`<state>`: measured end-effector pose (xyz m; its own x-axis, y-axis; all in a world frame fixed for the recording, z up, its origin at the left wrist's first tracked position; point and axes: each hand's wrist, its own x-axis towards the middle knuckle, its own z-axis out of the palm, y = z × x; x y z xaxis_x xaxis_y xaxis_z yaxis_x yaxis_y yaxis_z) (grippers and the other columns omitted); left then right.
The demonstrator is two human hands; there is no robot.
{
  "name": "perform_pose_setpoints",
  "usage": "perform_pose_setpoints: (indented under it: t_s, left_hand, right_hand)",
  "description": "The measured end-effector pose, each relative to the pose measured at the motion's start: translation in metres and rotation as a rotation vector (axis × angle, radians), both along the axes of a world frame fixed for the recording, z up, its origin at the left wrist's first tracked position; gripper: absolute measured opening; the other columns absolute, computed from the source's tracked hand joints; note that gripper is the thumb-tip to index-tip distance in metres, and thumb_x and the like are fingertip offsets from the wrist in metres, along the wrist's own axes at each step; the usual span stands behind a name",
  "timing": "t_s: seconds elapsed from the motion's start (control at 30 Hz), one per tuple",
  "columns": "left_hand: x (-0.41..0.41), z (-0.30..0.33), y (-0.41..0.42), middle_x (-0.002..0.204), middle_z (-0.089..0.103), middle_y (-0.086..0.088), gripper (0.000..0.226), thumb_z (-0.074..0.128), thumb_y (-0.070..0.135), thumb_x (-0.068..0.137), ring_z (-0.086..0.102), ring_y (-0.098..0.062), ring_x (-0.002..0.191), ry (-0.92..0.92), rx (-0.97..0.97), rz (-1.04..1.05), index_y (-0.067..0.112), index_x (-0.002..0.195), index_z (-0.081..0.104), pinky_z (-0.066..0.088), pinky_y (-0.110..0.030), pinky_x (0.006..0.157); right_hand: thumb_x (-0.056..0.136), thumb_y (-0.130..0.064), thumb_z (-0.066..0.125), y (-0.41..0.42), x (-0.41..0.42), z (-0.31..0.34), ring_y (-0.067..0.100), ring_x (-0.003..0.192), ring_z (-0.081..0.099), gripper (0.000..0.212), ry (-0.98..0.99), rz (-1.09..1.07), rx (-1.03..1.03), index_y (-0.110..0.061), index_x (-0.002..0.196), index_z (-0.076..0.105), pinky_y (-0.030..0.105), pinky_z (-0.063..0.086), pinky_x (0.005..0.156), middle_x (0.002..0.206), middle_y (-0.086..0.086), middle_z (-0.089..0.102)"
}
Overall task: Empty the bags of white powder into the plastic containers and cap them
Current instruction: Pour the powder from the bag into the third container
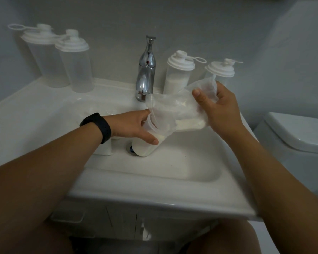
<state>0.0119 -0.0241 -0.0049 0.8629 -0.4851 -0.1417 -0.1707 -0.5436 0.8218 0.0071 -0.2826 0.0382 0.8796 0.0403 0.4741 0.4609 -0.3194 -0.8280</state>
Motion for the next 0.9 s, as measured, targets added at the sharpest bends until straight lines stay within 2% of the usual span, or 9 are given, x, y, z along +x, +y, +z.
perform_pose_setpoints:
  t_s: [0.13,0.27,0.43,0.67,0.8,0.9]
  left_hand:
    - [-0.001,0.0013,-0.0011,0.122,0.064,0.027,0.066,0.087,0.015,0.08,0.059,0.019,0.105,-0.012,0.001,-0.016,0.041,0.127,0.05,0.044,0.0,0.081]
    - [-0.0005,0.0001,0.0001,0.126,0.065,0.022,0.069,0.088,0.017,0.079,0.06,0.013,0.112,0.001,-0.003,0.001,0.035,0.134,0.05,0.046,-0.002,0.083]
    - [0.0001,-0.0008,0.0004,0.128,0.063,0.023,0.072,0.088,0.018,0.079,0.058,0.02,0.107,0.002,0.008,0.005,0.034,0.137,0.048,0.045,0.001,0.082]
    - [0.0011,-0.0015,0.0007,0.126,0.064,0.025,0.074,0.089,0.02,0.078,0.06,0.017,0.108,0.003,0.003,0.001,0.036,0.138,0.047,0.046,-0.003,0.084]
    - [0.0026,-0.0019,-0.0001,0.127,0.065,0.023,0.074,0.089,0.021,0.077,0.061,0.013,0.11,0.004,0.002,0.006,0.036,0.138,0.048,0.047,-0.007,0.088]
    - [0.0024,-0.0012,-0.0003,0.125,0.064,0.025,0.07,0.088,0.018,0.079,0.06,0.018,0.104,0.004,-0.001,0.005,0.037,0.133,0.048,0.046,-0.002,0.083]
  right_hand:
    - [0.095,-0.034,0.072,-0.0016,-0.0009,0.0018,0.004,0.087,0.071,0.022,-0.033,-0.021,0.032,-0.018,0.108,0.07,0.019,0.054,0.075,0.091,-0.014,0.075]
    - [0.094,-0.037,0.072,-0.0011,0.0,0.0015,0.007,0.088,0.072,0.023,-0.024,-0.024,0.006,-0.018,0.108,0.07,0.023,0.056,0.079,0.093,-0.011,0.075]
    - [0.094,-0.038,0.072,0.0007,-0.0005,0.0008,0.008,0.09,0.072,0.02,-0.006,-0.012,0.001,-0.023,0.106,0.07,0.025,0.058,0.079,0.093,-0.012,0.076]
    - [0.094,-0.037,0.072,0.0011,-0.0026,0.0012,0.006,0.088,0.072,0.022,0.006,-0.008,0.008,-0.02,0.107,0.071,0.022,0.056,0.077,0.092,-0.011,0.075]
    - [0.094,-0.039,0.072,0.0003,-0.0014,0.0001,0.01,0.09,0.073,0.023,-0.004,-0.012,0.009,-0.02,0.106,0.071,0.029,0.058,0.082,0.094,-0.009,0.076]
    - [0.094,-0.039,0.072,0.0014,-0.0016,-0.0004,0.01,0.091,0.073,0.025,0.008,0.001,-0.002,-0.018,0.108,0.071,0.029,0.059,0.081,0.096,-0.007,0.076]
